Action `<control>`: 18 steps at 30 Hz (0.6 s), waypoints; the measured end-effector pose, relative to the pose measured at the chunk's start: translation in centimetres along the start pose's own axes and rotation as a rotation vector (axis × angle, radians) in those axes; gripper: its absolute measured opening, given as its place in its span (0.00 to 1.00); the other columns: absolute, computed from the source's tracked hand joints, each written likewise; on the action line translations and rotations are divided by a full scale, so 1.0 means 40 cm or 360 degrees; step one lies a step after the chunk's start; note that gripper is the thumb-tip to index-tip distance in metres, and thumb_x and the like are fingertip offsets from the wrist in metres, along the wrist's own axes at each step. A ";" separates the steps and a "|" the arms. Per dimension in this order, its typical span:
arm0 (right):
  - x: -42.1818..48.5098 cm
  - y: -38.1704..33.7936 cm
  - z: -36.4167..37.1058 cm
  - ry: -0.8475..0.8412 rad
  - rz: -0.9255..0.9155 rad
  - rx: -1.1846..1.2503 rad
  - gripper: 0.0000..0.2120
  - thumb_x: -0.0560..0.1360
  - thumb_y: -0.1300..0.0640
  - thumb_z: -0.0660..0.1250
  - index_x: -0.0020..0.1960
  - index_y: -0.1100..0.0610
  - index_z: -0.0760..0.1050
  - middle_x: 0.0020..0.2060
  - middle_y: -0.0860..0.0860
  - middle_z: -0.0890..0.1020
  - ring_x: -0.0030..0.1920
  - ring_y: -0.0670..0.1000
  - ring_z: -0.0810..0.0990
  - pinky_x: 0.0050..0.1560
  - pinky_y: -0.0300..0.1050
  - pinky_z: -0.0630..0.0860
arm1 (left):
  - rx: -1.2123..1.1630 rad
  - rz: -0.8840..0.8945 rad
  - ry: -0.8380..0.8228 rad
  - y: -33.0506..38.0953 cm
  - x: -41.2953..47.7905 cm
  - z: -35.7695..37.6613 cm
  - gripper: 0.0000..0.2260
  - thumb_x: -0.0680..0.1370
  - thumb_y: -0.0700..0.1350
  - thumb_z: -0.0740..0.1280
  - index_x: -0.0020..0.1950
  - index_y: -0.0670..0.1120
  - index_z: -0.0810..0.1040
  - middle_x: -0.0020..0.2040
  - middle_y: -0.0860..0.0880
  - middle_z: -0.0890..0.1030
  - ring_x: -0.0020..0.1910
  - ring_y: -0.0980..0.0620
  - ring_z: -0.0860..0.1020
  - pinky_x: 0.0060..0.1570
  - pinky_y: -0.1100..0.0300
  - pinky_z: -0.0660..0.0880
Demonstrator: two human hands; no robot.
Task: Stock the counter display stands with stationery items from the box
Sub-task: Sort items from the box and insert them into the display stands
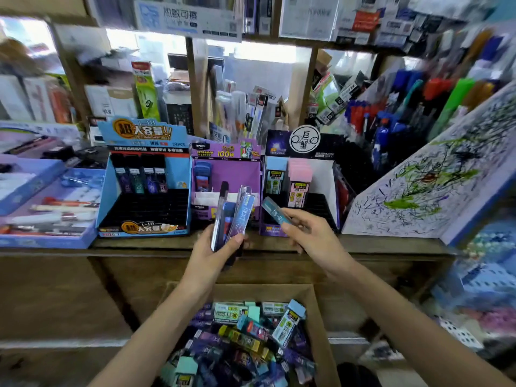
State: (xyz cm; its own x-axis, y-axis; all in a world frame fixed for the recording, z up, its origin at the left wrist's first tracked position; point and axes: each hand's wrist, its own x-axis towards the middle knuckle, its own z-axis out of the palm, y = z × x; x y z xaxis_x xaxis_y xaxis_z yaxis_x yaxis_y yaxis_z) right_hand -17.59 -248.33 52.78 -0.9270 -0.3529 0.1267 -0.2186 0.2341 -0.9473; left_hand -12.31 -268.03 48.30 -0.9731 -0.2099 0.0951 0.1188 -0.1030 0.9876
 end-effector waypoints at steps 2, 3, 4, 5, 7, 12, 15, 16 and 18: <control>0.030 -0.019 -0.021 0.0008 0.0027 -0.0118 0.20 0.78 0.64 0.62 0.68 0.50 0.69 0.42 0.47 0.74 0.31 0.38 0.73 0.33 0.31 0.69 | 0.0030 0.0044 -0.0005 0.026 0.021 -0.002 0.13 0.72 0.49 0.70 0.55 0.52 0.77 0.47 0.54 0.85 0.47 0.58 0.82 0.43 0.65 0.75; 0.044 -0.029 -0.031 0.0001 0.0058 -0.0170 0.23 0.77 0.66 0.61 0.69 0.49 0.68 0.46 0.48 0.74 0.32 0.39 0.73 0.33 0.31 0.69 | 0.0032 0.0065 -0.0006 0.036 0.030 -0.004 0.14 0.72 0.48 0.70 0.57 0.51 0.77 0.48 0.53 0.85 0.49 0.57 0.82 0.46 0.65 0.76; 0.057 -0.039 -0.040 -0.0012 0.0083 -0.0213 0.26 0.76 0.68 0.61 0.70 0.49 0.67 0.50 0.49 0.73 0.33 0.41 0.73 0.32 0.33 0.68 | 0.0023 0.0081 -0.0002 0.046 0.038 -0.005 0.15 0.72 0.48 0.70 0.58 0.49 0.76 0.49 0.52 0.85 0.50 0.56 0.82 0.48 0.65 0.76; 0.069 -0.050 -0.047 -0.0027 0.0094 -0.0244 0.27 0.75 0.70 0.61 0.70 0.50 0.66 0.52 0.50 0.72 0.34 0.43 0.72 0.31 0.34 0.68 | 0.0006 0.0089 0.0005 0.053 0.043 -0.007 0.16 0.71 0.48 0.70 0.58 0.48 0.76 0.49 0.52 0.85 0.50 0.55 0.82 0.47 0.65 0.77; 0.090 -0.071 -0.058 -0.0033 0.0088 -0.0232 0.26 0.74 0.70 0.62 0.68 0.52 0.67 0.53 0.49 0.73 0.37 0.43 0.75 0.32 0.33 0.71 | -0.0025 0.0095 0.0027 0.064 0.050 -0.016 0.16 0.70 0.49 0.70 0.57 0.48 0.76 0.48 0.52 0.85 0.47 0.55 0.83 0.39 0.67 0.77; 0.147 -0.123 -0.046 0.0042 -0.0028 -0.0021 0.08 0.74 0.67 0.67 0.47 0.56 0.71 0.46 0.56 0.81 0.35 0.45 0.82 0.34 0.35 0.75 | 0.0007 0.0087 0.0154 0.074 0.070 -0.073 0.08 0.76 0.45 0.68 0.54 0.49 0.77 0.44 0.45 0.83 0.39 0.51 0.79 0.28 0.66 0.72; 0.191 -0.155 -0.006 0.0067 -0.0169 0.0012 0.07 0.72 0.66 0.69 0.42 0.55 0.77 0.33 0.50 0.81 0.32 0.44 0.79 0.32 0.34 0.74 | 0.0038 0.0106 0.0211 0.081 0.082 -0.126 0.06 0.77 0.43 0.67 0.53 0.48 0.76 0.41 0.49 0.84 0.38 0.52 0.79 0.27 0.67 0.72; 0.207 -0.165 0.012 0.0085 -0.0196 0.0029 0.07 0.71 0.66 0.70 0.42 0.55 0.77 0.31 0.49 0.80 0.30 0.43 0.78 0.32 0.34 0.74 | 0.0054 0.0119 0.0231 0.085 0.083 -0.147 0.06 0.77 0.42 0.66 0.53 0.49 0.76 0.39 0.50 0.84 0.36 0.54 0.80 0.27 0.67 0.72; 0.242 -0.185 0.054 0.0109 -0.0228 0.0039 0.08 0.70 0.66 0.71 0.43 0.56 0.76 0.32 0.50 0.80 0.28 0.41 0.77 0.31 0.34 0.74 | 0.0057 0.0147 0.0283 0.090 0.085 -0.193 0.05 0.76 0.42 0.66 0.51 0.50 0.76 0.38 0.54 0.85 0.35 0.59 0.81 0.28 0.68 0.74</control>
State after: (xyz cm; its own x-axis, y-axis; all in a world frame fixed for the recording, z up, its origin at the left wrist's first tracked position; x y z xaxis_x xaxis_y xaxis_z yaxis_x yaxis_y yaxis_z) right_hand -24.28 -255.43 60.38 -0.9057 -0.3182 0.2801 -0.3434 0.1633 -0.9249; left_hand -13.65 -276.64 51.23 -0.9080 -0.3853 0.1649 0.1955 -0.0414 0.9798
